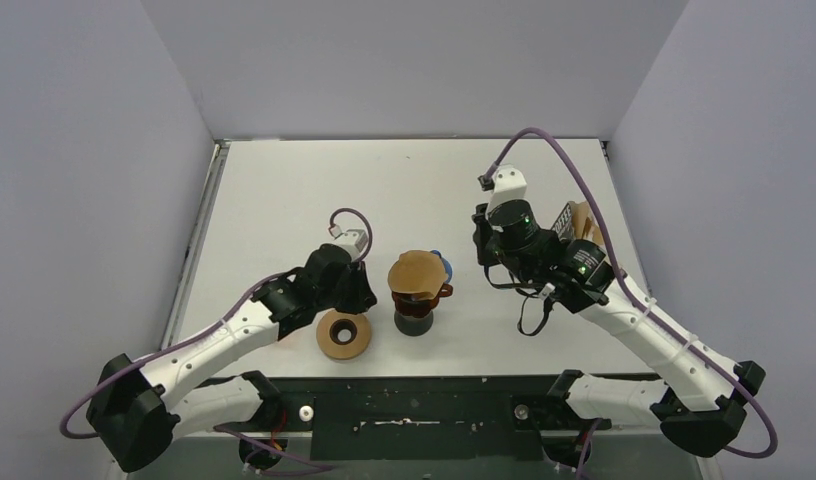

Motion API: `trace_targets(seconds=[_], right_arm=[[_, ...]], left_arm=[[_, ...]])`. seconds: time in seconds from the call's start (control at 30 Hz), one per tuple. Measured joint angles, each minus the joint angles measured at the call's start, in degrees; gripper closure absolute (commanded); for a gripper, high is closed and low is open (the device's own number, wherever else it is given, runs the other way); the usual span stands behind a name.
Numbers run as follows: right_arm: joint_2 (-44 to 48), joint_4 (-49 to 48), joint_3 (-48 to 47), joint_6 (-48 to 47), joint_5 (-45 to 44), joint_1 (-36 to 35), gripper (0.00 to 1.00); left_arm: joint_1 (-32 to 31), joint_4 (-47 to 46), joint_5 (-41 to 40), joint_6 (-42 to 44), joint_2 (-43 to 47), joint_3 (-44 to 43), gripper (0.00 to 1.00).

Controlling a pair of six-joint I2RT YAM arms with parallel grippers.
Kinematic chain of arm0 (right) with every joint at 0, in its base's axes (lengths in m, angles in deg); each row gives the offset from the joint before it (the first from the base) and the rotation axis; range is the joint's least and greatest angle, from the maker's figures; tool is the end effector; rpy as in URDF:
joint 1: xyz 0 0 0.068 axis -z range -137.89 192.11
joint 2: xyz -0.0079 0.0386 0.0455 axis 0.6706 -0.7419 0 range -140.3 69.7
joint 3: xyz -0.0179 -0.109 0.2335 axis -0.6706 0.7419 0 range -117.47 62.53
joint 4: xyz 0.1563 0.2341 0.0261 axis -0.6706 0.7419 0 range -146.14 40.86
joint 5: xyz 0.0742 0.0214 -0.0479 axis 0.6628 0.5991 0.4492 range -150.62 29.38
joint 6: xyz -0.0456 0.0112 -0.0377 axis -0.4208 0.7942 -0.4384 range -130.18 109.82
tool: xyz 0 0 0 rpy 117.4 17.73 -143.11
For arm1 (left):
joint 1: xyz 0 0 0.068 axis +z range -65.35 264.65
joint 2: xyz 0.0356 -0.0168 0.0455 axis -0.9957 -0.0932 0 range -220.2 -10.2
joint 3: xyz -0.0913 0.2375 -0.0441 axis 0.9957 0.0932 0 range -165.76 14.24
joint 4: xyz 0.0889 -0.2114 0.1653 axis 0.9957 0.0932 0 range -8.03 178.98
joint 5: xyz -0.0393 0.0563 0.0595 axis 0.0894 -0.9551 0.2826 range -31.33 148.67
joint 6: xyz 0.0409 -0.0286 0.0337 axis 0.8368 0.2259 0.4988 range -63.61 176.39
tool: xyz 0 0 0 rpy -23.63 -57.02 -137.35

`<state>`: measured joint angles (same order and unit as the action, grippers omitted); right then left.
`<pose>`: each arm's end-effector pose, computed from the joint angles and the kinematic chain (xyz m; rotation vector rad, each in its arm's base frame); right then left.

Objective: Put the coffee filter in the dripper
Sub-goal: Move the coffee server to the center of the board.

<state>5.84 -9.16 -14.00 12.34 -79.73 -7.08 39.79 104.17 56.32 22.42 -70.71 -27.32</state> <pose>0.1771 0.1829 0.3888 -0.3094 2.1331 0.3714 0.1850 -0.1816 0.2220 0.2037 2.3707 -0.6485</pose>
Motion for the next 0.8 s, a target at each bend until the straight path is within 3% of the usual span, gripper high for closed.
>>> trace_targets(seconds=[0.13,0.33,0.8], right_arm=[[1.88,-1.29,3.63,-1.31,0.33,2.29,0.96],[3.45,-3.19,7.17,-2.71,2.69,4.92,0.96],[7.34,-4.31,12.39,-5.6,6.6,9.53,0.94]], left_arm=[[3.48,-3.3,7.3,-1.42,-3.91,1.66,1.0],[3.76,-8.46,16.48,-2.38,-10.27,1.73,1.0],[5.33,-14.93,30.53,-4.42,-21.16,1.57,1.0]])
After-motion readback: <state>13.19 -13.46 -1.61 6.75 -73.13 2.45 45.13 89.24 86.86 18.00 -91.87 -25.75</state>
